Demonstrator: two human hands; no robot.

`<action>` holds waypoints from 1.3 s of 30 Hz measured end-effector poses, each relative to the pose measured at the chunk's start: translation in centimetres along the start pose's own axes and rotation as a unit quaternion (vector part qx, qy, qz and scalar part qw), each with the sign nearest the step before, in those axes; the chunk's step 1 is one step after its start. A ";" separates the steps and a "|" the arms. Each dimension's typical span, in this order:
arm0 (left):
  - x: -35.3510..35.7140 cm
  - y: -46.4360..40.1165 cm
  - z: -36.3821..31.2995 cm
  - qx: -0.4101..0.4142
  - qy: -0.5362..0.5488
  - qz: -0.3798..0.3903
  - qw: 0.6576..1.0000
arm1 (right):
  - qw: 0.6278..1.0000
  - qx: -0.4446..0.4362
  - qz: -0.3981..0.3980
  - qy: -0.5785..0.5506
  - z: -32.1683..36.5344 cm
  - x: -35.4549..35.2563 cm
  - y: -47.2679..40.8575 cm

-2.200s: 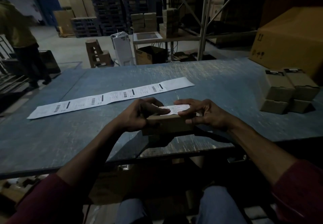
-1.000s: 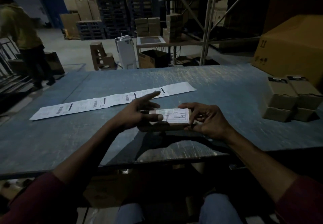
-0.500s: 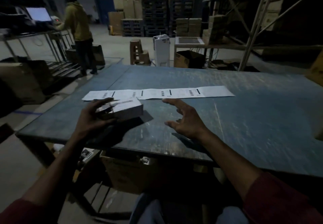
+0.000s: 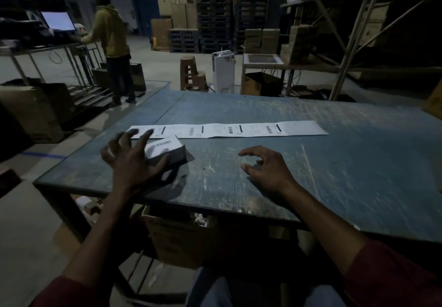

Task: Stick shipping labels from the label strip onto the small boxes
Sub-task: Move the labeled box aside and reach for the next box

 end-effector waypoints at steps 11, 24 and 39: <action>11.2 -1.7 -27.2 0.190 0.178 0.186 0.947 | 0.970 0.057 -0.160 0.172 -4.4 -15.9 3.8; 18.7 2.8 -37.9 0.258 0.103 0.245 0.929 | 0.731 0.379 -0.340 0.454 -14.5 -31.7 10.4; 17.0 2.1 -35.1 0.146 0.331 0.180 0.915 | 0.860 0.207 -0.442 0.147 -11.1 -31.0 9.3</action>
Point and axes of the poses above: each hand's wrist, its own y-axis away from the middle knuckle, its own x-axis out of the palm, z = x × y, the point moved 3 cm from there along -y, towards the middle knuckle, and after that the axes turned 5 degrees about x, right-handed, at the moved point
